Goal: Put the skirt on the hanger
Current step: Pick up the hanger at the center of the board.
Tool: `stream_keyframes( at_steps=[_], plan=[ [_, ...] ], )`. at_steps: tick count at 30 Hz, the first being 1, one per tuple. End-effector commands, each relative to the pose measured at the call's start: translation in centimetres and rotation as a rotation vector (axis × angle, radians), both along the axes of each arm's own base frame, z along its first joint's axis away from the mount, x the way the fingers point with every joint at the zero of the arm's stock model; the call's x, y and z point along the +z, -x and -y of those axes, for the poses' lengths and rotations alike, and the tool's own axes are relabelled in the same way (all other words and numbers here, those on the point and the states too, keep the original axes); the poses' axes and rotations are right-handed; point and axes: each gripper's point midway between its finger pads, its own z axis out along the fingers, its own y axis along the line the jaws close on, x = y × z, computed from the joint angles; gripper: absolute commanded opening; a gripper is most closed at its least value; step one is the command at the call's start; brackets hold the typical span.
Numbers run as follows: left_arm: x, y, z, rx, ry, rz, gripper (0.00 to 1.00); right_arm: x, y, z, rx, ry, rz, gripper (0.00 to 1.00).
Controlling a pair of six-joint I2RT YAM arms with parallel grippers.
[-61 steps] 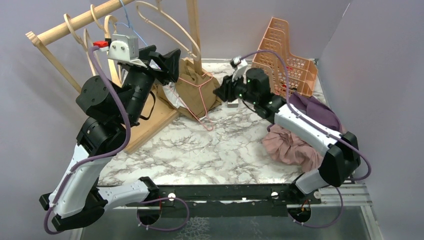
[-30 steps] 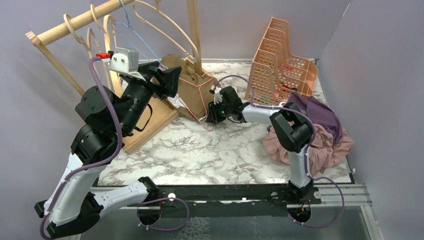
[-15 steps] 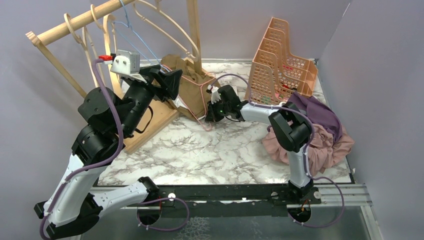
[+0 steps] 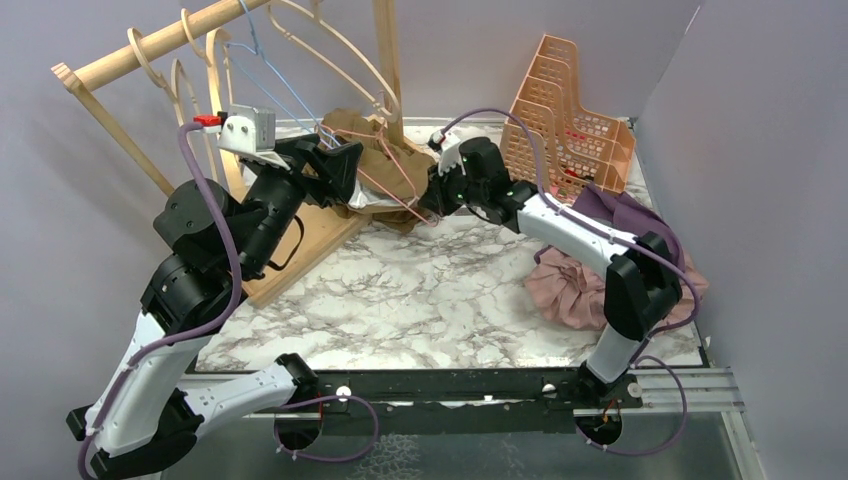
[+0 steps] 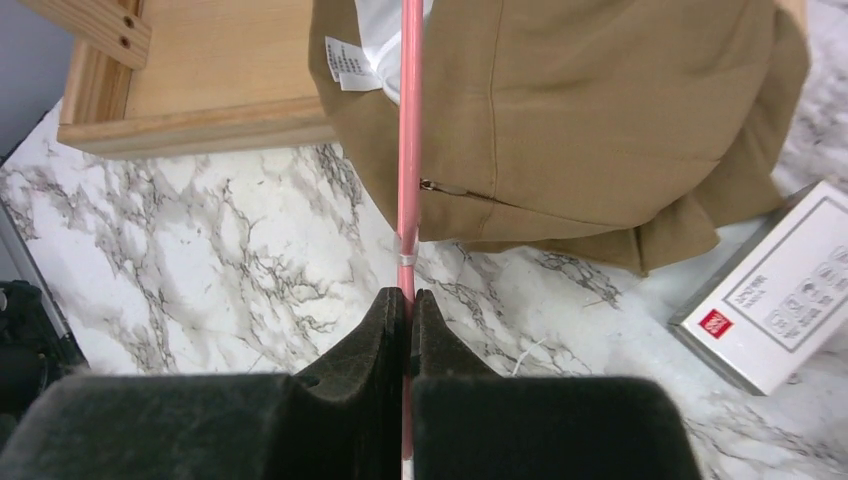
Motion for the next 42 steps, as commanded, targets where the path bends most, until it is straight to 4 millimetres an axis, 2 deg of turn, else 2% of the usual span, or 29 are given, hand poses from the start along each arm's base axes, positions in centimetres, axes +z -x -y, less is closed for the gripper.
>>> stream_keyframes(
  at_steps=[1,9,16,26,32,36,40,42],
  plan=[
    [0.0,0.1,0.2,-0.012,0.014,-0.004,0.71,4.2,-0.1,1.2,-0.020,0.029,0.073,0.01],
    [-0.7,-0.2,0.4,-0.006,0.020,-0.028,0.71,9.5,0.7,2.8,-0.025,0.031,0.166,0.01],
    [-1.8,-0.4,1.3,-0.029,0.068,-0.079,0.70,14.2,1.7,4.9,-0.067,0.006,0.283,0.01],
    [-3.3,-1.3,2.8,-0.040,0.108,-0.147,0.69,17.7,1.1,10.0,-0.383,-0.085,0.371,0.01],
    [-3.4,-2.0,3.2,-0.025,0.121,-0.153,0.69,19.6,1.1,10.6,-0.409,-0.164,0.478,0.01],
    [-4.2,-2.7,5.3,-0.078,0.176,-0.199,0.69,20.2,2.2,11.0,-0.382,-0.209,0.551,0.01],
    [-6.0,-3.5,10.5,-0.229,0.289,-0.308,0.65,19.8,3.7,11.2,-0.334,-0.248,0.605,0.01],
    [-7.6,-4.7,13.2,-0.272,0.321,-0.383,0.63,19.4,4.3,11.3,-0.316,-0.255,0.614,0.01]
  ],
)
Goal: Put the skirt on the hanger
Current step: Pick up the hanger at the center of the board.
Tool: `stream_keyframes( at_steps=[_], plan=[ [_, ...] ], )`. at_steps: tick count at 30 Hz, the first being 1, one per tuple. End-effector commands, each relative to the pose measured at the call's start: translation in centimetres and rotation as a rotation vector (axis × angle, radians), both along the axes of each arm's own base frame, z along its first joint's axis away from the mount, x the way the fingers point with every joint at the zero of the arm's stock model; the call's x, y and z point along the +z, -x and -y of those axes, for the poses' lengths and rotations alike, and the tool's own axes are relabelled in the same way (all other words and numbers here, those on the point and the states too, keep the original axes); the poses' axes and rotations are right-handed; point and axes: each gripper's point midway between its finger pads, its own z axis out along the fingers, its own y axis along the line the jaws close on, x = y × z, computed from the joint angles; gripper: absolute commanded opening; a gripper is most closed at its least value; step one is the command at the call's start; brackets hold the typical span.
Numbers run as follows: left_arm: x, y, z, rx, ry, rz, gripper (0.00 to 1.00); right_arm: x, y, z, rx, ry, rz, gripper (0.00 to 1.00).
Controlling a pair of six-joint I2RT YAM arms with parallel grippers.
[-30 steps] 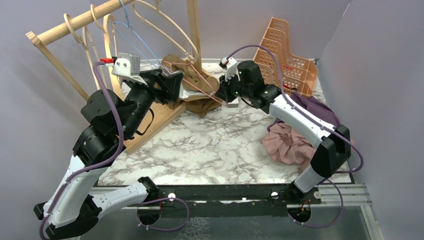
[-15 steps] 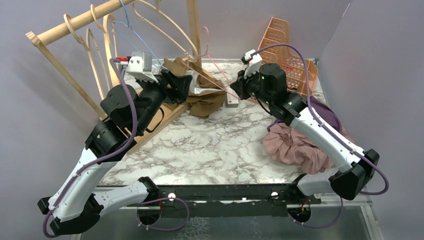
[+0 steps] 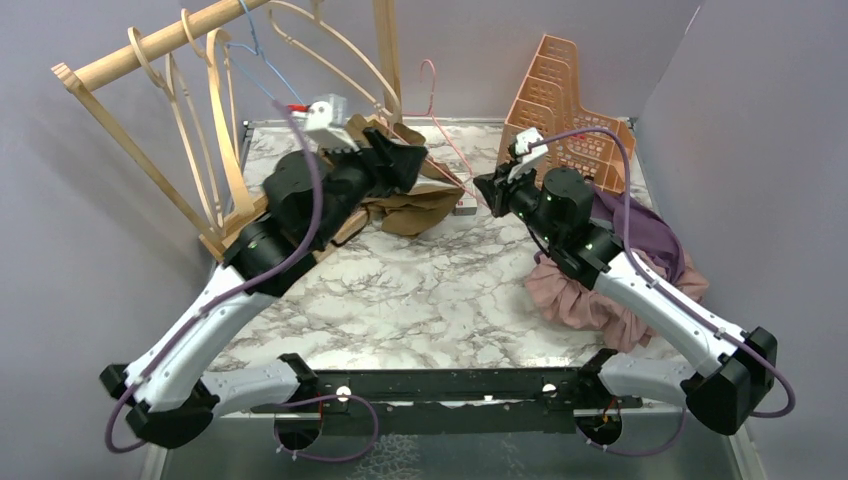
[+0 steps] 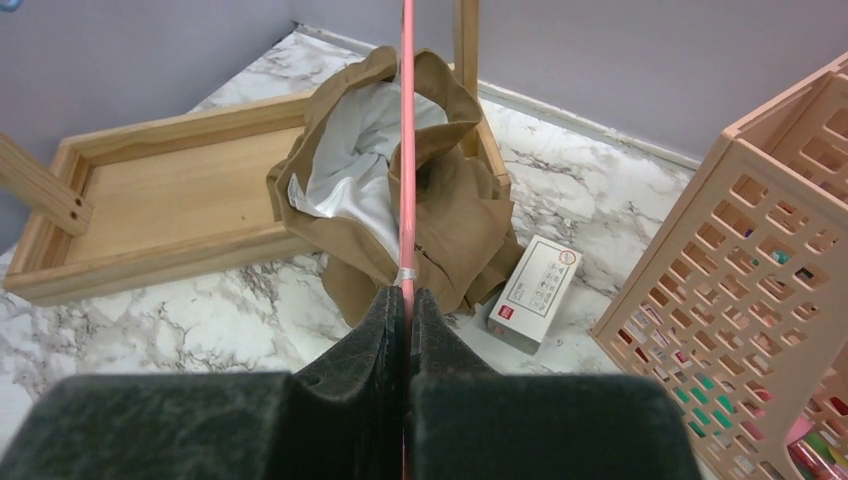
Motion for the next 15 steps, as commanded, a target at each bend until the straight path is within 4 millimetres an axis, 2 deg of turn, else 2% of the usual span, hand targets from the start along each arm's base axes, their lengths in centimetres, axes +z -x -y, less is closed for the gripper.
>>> stream_keyframes(
  at_steps=[1,4,7,12,15],
  plan=[
    [-2.8,-1.7,7.1,-0.169,0.151,-0.170,0.63,5.6,1.3,0.4,0.036,-0.120,0.200,0.01],
    [-4.9,-3.7,9.3,-0.157,0.171,-0.260,0.62,5.0,2.1,0.3,0.065,-0.129,0.199,0.01],
    [-6.7,-5.6,10.4,-0.109,0.185,-0.310,0.62,4.5,2.8,0.4,0.082,-0.140,0.195,0.01],
    [-10.4,-8.5,9.8,0.056,0.165,-0.366,0.62,4.2,3.6,0.6,0.099,-0.154,0.194,0.01],
    [-10.5,-9.5,9.8,0.091,0.171,-0.340,0.60,4.2,4.1,0.6,0.117,-0.155,0.199,0.01]
  ],
)
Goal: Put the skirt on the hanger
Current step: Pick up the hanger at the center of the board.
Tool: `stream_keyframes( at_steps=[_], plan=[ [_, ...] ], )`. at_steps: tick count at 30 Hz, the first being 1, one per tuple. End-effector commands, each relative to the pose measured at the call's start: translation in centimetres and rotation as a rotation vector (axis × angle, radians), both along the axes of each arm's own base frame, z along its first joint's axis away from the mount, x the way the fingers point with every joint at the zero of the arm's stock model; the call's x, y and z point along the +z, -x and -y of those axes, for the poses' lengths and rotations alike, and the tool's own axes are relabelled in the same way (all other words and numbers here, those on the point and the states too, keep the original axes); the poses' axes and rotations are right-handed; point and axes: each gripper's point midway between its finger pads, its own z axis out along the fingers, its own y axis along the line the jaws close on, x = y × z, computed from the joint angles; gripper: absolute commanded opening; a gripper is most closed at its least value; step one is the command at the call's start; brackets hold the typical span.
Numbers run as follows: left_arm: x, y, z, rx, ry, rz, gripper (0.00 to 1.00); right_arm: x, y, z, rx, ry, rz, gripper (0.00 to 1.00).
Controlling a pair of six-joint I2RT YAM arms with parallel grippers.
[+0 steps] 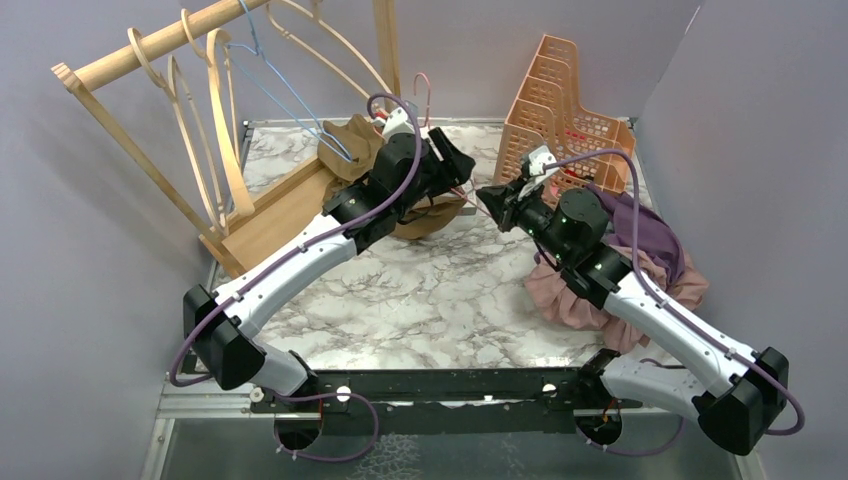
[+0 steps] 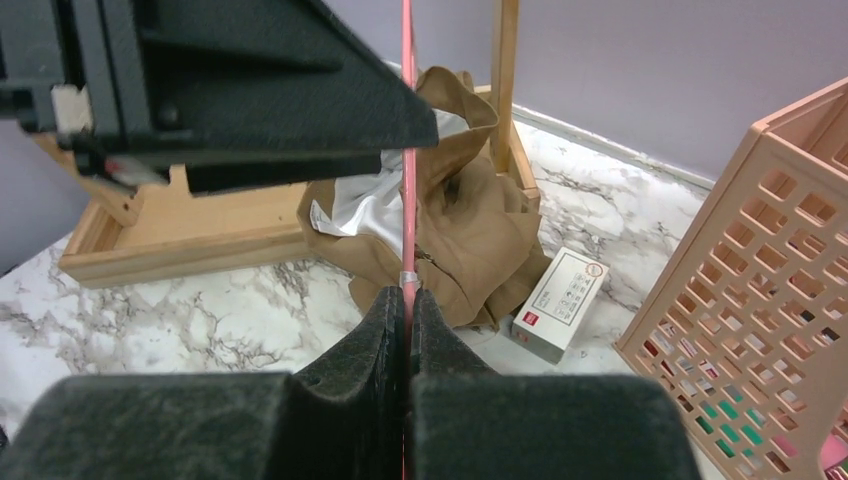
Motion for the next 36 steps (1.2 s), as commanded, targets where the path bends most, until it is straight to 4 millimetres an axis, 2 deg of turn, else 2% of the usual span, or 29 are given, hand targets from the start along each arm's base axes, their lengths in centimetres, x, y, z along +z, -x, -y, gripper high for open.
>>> stream_keyframes(
  at_steps=[1,4,10,12,14,17,22,24,29,33,36],
  plan=[
    [2.5,-2.0,-0.7,0.110,0.070,0.087,0.58,4.2,1.3,0.0,0.044,-0.095,0.121,0.01],
    [2.1,-2.5,-0.3,0.108,0.071,0.116,0.50,4.2,1.8,0.0,0.063,-0.098,0.125,0.01],
    [1.2,-2.4,0.2,0.081,0.059,0.101,0.37,4.3,2.9,-0.2,0.108,-0.107,0.131,0.01],
    [1.7,-2.2,0.2,0.069,0.074,0.113,0.22,4.3,3.2,-0.2,0.121,-0.106,0.128,0.01],
    [2.6,-1.7,0.4,0.044,0.097,0.140,0.00,4.2,3.5,-0.3,0.137,-0.101,0.120,0.01],
    [3.8,-1.0,0.2,0.030,0.136,0.145,0.00,4.0,4.2,-0.4,0.163,-0.078,0.098,0.01],
    [6.2,0.1,-0.7,0.045,0.239,0.137,0.00,3.0,4.6,-0.2,0.168,-0.002,-0.017,0.34],
    [7.3,0.4,-1.2,0.055,0.269,0.150,0.00,2.9,5.1,-0.4,0.194,0.015,-0.054,0.41],
    [9.6,0.7,-2.5,0.097,0.328,0.180,0.00,2.9,5.9,-0.4,0.210,0.028,-0.135,0.46],
    [10.6,0.9,-2.8,0.107,0.360,0.184,0.00,3.2,6.8,-0.9,0.262,0.027,-0.169,0.49],
    [11.0,1.1,-2.8,0.102,0.380,0.178,0.00,3.0,6.5,-1.0,0.252,0.032,-0.179,0.50]
  ],
)
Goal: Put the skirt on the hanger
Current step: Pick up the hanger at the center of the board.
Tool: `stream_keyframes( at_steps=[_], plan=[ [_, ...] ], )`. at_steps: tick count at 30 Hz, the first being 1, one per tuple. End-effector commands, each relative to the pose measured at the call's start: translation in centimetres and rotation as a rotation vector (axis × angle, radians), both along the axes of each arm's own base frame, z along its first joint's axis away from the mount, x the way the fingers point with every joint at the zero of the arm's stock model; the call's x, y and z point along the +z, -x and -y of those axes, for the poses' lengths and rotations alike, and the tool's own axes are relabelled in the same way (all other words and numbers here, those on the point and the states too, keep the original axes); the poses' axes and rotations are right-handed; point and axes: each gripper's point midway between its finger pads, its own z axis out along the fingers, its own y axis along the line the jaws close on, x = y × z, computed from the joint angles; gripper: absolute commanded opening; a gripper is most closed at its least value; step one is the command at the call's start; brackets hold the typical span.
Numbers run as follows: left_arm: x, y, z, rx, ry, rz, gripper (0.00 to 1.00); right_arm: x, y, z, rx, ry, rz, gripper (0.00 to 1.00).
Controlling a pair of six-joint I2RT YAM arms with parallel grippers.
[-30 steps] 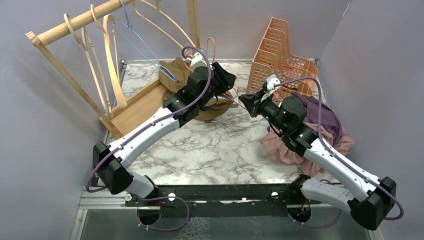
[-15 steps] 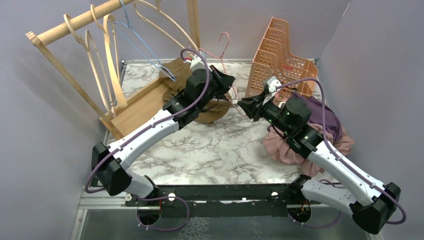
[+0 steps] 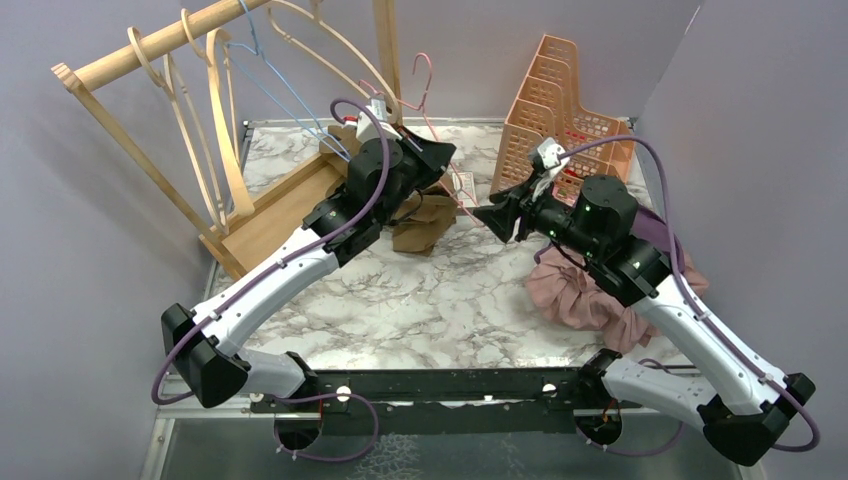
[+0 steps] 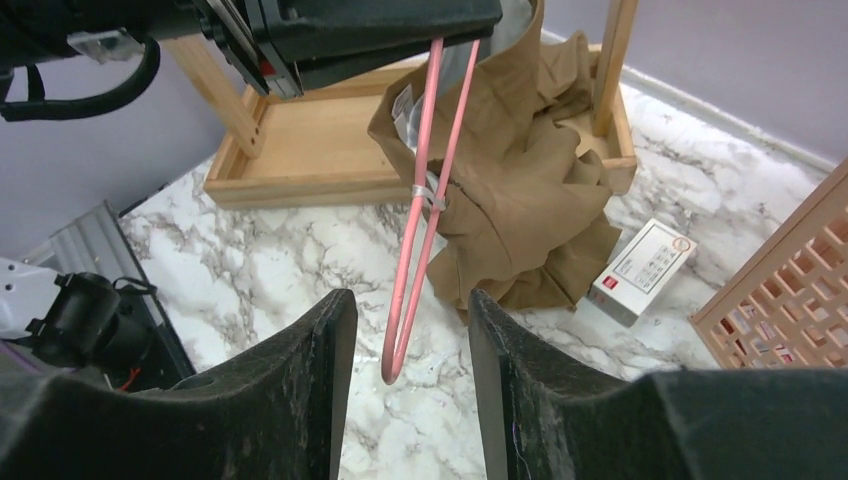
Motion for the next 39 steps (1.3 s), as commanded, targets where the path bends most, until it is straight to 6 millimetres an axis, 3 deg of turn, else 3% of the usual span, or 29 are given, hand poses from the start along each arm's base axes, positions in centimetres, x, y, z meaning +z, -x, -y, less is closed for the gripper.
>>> stream_keyframes(
  at_steps=[1,6,9,11,13,14,18,19,29,34,39],
  plan=[
    [5.7,0.9,-0.8,0.006,0.147,0.089,0.00,-0.6,0.6,-0.4,0.032,0.019,-0.058,0.50],
    [6.0,1.3,-1.0,0.003,0.181,0.074,0.00,-0.8,-0.8,-1.0,-0.004,0.019,-0.070,0.50],
    [6.3,1.6,-1.2,-0.001,0.200,0.071,0.00,-0.8,-1.8,-1.3,-0.041,0.014,-0.081,0.45],
    [6.5,1.8,-1.3,-0.002,0.209,0.072,0.00,-0.2,-2.1,-1.4,-0.056,-0.004,-0.075,0.30],
    [6.8,2.1,-1.5,-0.007,0.216,0.078,0.00,1.1,-2.1,-1.4,-0.062,-0.048,-0.047,0.06],
    [6.9,2.3,-1.6,-0.012,0.218,0.080,0.00,1.7,-1.9,-1.2,-0.064,-0.068,-0.029,0.02],
    [7.8,3.7,-1.5,-0.077,0.214,0.122,0.00,3.7,-0.7,-0.3,-0.060,-0.116,0.034,0.01],
    [7.0,4.0,-1.3,-0.099,0.206,0.113,0.00,4.0,-0.3,0.0,-0.056,-0.117,0.036,0.01],
    [4.8,7.9,-0.5,-0.273,0.264,0.059,0.00,5.1,4.5,3.0,-0.010,-0.103,0.052,0.01],
    [4.3,9.2,-0.6,-0.318,0.245,0.050,0.00,5.2,5.7,3.0,0.038,-0.071,0.035,0.01],
    [4.3,9.5,-2.6,-0.254,0.203,0.074,0.00,6.2,5.8,2.1,0.079,-0.096,0.041,0.01]
  ],
)
